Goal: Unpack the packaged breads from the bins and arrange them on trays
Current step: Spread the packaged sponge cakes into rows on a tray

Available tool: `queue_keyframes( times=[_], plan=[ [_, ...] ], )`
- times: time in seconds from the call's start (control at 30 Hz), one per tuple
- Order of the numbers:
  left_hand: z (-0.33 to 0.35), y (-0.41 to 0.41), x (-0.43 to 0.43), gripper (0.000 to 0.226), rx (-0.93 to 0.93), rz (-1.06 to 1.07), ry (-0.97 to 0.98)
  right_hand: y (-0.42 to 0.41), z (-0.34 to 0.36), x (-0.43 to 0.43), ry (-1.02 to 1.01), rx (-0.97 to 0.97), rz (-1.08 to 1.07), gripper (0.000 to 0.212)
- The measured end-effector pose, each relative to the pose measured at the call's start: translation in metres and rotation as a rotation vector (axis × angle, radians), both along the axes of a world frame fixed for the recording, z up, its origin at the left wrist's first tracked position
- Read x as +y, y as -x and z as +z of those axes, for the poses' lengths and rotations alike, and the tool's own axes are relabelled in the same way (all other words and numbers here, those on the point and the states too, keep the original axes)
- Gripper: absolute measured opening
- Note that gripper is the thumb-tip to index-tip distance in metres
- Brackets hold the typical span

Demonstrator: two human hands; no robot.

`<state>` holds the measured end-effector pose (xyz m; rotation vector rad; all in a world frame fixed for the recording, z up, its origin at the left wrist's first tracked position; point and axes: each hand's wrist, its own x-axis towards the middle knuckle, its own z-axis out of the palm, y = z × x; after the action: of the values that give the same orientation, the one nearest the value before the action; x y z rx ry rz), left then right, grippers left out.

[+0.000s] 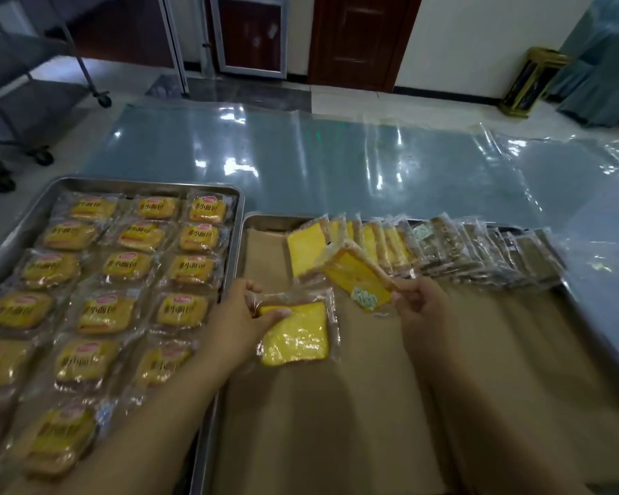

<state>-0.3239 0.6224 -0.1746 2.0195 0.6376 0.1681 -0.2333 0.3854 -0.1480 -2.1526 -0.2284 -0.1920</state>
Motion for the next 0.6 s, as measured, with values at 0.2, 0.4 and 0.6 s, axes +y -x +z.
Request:
queue_keyframes(
  times=[0.2,0.4,0.6],
  plan=[
    [-0.02,0.046,-0.028,0.056,0.191,-0.212,-0.285,0.035,-0.022,-0.053,0.125,-0.114,0.202,0.022],
    [-0.03,0.072,-0.043,0.053,0.169,-0.235,-0.607,0.058,-0.028,-0.084,0.561,0.033,0.612,0.022],
    [-0.036,0.081,-0.072,0.048,0.11,-0.356,-0.659,0.059,-0.03,-0.082,0.778,0.236,0.671,0.038]
  ],
)
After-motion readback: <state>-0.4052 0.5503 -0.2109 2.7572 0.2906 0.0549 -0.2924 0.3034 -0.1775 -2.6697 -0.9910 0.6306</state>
